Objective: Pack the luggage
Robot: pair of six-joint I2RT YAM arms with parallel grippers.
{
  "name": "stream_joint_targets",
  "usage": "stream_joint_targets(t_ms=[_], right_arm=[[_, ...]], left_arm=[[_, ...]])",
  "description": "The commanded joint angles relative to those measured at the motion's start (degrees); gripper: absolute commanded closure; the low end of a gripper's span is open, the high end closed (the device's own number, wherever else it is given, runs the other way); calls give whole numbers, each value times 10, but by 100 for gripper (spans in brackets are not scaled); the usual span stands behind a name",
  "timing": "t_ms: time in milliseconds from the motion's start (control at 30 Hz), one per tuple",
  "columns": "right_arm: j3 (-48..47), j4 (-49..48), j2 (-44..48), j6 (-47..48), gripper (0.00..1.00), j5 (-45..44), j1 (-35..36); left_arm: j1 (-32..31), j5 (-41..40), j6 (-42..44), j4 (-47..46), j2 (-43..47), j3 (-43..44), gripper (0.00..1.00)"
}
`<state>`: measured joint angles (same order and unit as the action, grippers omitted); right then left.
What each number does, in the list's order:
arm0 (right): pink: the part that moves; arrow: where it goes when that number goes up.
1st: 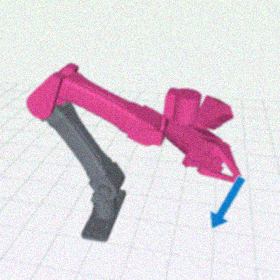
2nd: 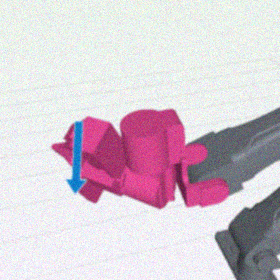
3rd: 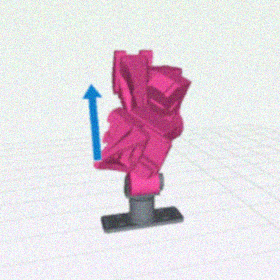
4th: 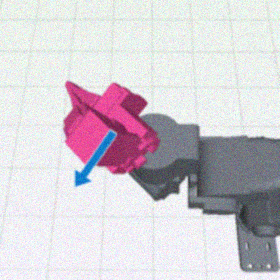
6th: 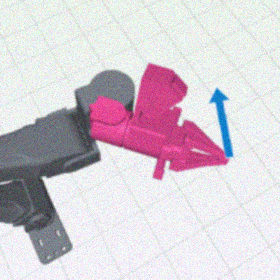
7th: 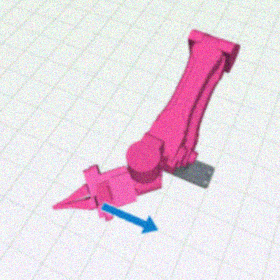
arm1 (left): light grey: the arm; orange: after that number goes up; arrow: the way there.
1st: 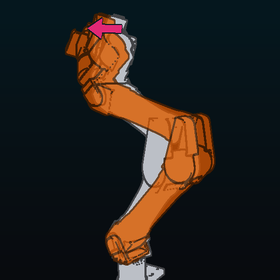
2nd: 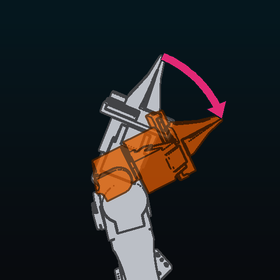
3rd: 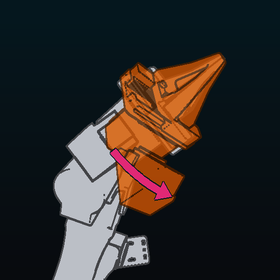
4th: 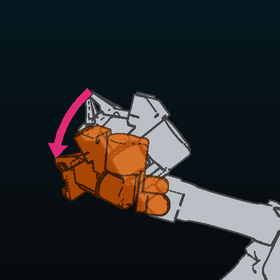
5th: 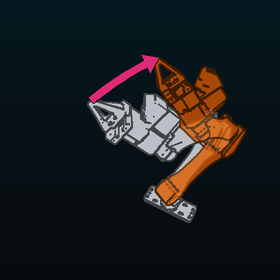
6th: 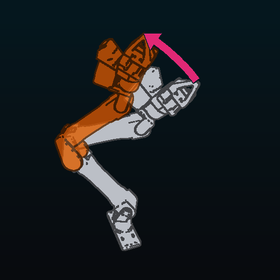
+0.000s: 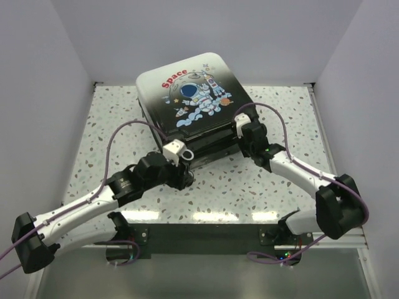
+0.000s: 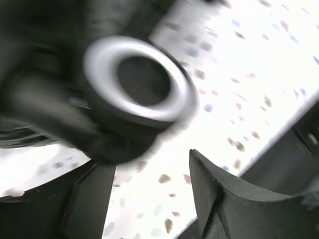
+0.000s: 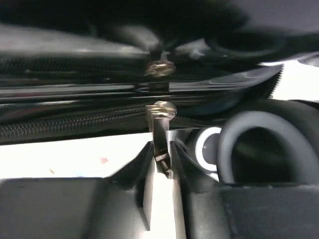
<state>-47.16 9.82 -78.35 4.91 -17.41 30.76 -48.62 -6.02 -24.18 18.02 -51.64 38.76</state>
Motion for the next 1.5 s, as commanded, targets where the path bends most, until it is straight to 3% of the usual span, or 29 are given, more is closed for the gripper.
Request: stream_joint_targets(t_ms=[0,33,67,167,233,300,400,467,600,633,667,700,800,833,1033,1167,1267,1367,1467], right_arm=[[-58,-23,36,48,76,29,-46],[-64,-3,51,57,62,54,-46],[-71,49,66,87,39,90,-46],[-107,159,143,133,15,214,-54],[-166,215,164,125,12,239,-59],[-226,269,166,96,12,230,-69],[-281,257,162,64,15,187,-105],[-298,212,127,55,25,140,-136],[-364,163,-5,37,33,107,-189],[-374,154,-38,34,33,109,-201],[-380,121,-64,36,33,119,-206],[-398,108,-118,38,34,129,-209],[-472,79,-228,34,36,163,-233],[-498,91,-257,31,36,173,-245],[-670,125,-452,55,42,266,-251],[-736,158,-523,31,52,358,-239],[-719,139,-535,23,53,423,-207],[-734,131,-565,6,54,464,-164],[-824,124,-628,-32,54,489,-125]], left_arm=[[-46,111,87,-41,4,16,93],[-46,111,88,-39,5,16,96],[-46,96,87,-37,10,11,100],[-46,87,91,-36,41,0,100],[-45,87,95,-25,44,1,100],[-43,80,108,-27,44,-1,100],[-43,82,129,-38,45,-7,100],[-43,80,132,-36,51,-12,100],[-43,63,127,-22,55,-18,100],[-43,62,126,-18,54,-16,91],[-42,62,125,-12,56,-8,73],[-42,60,127,-3,60,-4,42],[-39,23,135,24,100,5,20],[-37,21,143,27,112,10,17],[-22,-50,154,59,134,63,10],[78,-44,120,82,110,124,9],[134,-53,93,108,83,149,10],[212,-6,72,124,77,153,10],[274,30,57,141,62,146,10]])
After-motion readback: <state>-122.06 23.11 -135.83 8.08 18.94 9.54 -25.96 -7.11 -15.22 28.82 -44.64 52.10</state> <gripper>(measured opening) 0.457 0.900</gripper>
